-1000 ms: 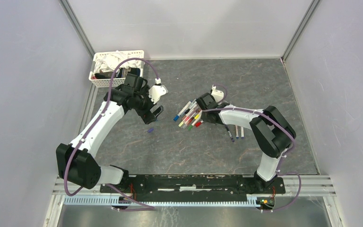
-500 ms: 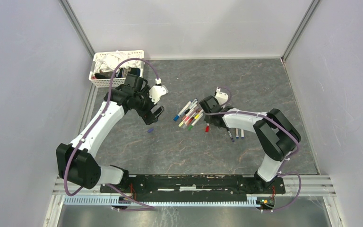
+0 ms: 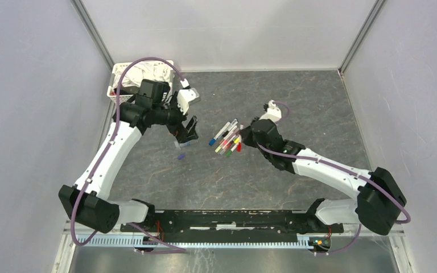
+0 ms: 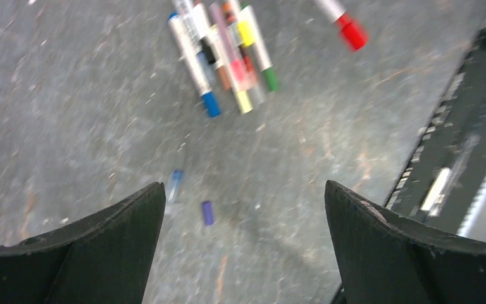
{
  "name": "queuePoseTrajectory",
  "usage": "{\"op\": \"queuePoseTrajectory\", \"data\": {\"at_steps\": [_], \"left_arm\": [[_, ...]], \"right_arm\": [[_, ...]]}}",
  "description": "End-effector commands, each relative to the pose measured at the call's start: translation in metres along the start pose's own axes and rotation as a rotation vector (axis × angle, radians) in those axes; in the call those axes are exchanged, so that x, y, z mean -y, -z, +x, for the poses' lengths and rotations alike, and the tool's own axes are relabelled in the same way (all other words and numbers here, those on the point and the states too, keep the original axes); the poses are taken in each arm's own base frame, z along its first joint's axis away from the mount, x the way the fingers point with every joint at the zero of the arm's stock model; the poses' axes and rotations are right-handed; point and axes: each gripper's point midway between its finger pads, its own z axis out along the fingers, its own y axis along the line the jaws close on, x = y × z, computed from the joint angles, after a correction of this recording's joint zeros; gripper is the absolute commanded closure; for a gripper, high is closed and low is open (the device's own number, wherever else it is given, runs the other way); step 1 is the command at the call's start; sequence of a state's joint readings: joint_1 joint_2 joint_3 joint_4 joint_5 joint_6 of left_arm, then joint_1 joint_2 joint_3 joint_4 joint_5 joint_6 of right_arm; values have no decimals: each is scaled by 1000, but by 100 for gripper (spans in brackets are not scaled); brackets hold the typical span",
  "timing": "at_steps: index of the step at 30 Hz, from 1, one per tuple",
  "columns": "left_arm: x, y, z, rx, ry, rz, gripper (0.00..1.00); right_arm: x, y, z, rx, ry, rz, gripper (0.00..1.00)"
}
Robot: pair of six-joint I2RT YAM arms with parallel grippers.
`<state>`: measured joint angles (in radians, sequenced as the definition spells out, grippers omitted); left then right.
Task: Open the pen caps
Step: Pick up the pen from the center of the board, then open the pen cap from the pen.
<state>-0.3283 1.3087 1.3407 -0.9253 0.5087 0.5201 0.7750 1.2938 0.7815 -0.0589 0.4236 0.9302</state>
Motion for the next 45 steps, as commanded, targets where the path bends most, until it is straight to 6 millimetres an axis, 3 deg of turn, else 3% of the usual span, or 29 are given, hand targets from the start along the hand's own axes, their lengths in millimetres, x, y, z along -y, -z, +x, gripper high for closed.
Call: {"op": "queuePoseTrajectory", "data": {"at_steps": [1,4,8,13,18,24,31,35,39,41,45], "left_arm": [[50,15,-36,157,97,227,0],[74,4,-25,164,175,351,0],[88,-2,-22,194,197,401,0],[93,-4,-36,215,233,454,2],[94,-12,-37,205,242,470,6],[88,-22,-26,172,244,442,20],[79,-27,-21,153,240,384,58],[73,-29,-19,142,239,346,69],[62,-33,-13,119,234,281,87],[55,-35,-6,91,220,235,97],[45,-36,20,-7,116,181,98]], "right_arm": [[-107,34,-52,156,-61,-301,100],[-139,51,-53,174,-85,-417,100],[-168,62,-46,165,-79,-481,100],[-185,70,-41,181,-64,-500,100],[-195,73,-40,199,-36,-488,100],[-194,75,-41,215,-38,-479,100],[-183,77,-38,226,-37,-448,100],[-183,78,-34,220,-30,-448,100],[-180,79,-29,211,-19,-441,100],[-176,80,-29,210,-5,-437,92],[-162,91,-45,223,13,-472,70]]}}
